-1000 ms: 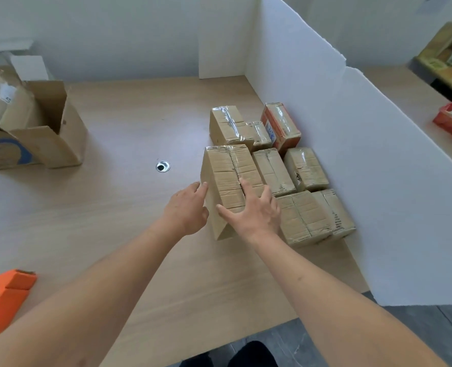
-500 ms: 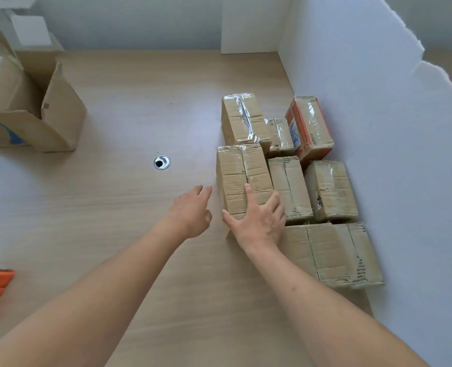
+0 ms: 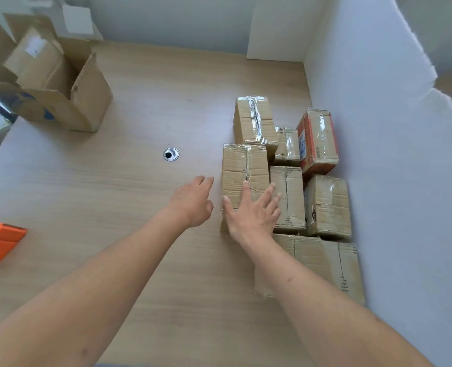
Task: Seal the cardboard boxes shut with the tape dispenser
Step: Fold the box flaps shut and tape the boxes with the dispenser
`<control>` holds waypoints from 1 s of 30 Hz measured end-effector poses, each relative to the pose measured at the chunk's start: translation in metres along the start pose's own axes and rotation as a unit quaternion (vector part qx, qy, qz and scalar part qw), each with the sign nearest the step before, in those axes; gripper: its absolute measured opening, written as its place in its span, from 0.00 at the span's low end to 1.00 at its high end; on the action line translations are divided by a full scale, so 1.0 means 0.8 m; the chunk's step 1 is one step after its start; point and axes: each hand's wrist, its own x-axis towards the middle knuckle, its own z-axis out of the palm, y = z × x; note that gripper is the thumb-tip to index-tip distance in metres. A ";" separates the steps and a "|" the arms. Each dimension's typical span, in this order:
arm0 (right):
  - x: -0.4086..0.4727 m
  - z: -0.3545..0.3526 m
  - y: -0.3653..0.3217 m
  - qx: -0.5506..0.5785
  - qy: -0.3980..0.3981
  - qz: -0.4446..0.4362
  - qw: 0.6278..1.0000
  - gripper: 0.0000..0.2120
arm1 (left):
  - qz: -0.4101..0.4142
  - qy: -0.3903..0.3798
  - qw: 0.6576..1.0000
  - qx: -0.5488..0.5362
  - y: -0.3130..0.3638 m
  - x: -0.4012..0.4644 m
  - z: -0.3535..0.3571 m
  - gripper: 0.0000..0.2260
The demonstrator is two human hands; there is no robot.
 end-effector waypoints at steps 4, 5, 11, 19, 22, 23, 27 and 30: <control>-0.014 -0.030 -0.002 0.020 0.014 -0.118 0.993 0.27 | -0.011 0.032 0.999 0.009 0.003 -0.029 -0.026 0.26; -0.017 -0.039 -0.004 0.016 0.010 -0.141 0.990 0.26 | -0.013 0.042 0.999 0.012 0.003 -0.037 -0.033 0.26; -0.047 -0.085 -0.039 -0.023 0.024 -0.244 0.969 0.24 | -0.034 0.105 0.994 0.009 -0.016 -0.105 -0.067 0.22; -0.113 -0.106 -0.139 -0.060 0.052 -0.302 0.950 0.23 | -0.054 0.167 0.985 0.001 -0.092 -0.195 -0.119 0.22; -0.137 -0.093 -0.191 -0.059 0.056 -0.318 0.945 0.23 | -0.053 0.185 0.981 0.014 -0.141 -0.226 -0.142 0.20; -0.146 -0.088 -0.211 -0.055 0.060 -0.320 0.944 0.23 | -0.048 0.190 0.980 0.021 -0.160 -0.235 -0.150 0.20; -0.179 -0.057 -0.302 -0.057 0.066 -0.308 0.947 0.23 | -0.024 0.201 0.978 0.045 -0.246 -0.264 -0.185 0.24; -0.203 -0.025 -0.375 -0.046 0.069 -0.290 0.953 0.22 | -0.008 0.192 0.980 0.049 -0.317 -0.282 -0.212 0.26</control>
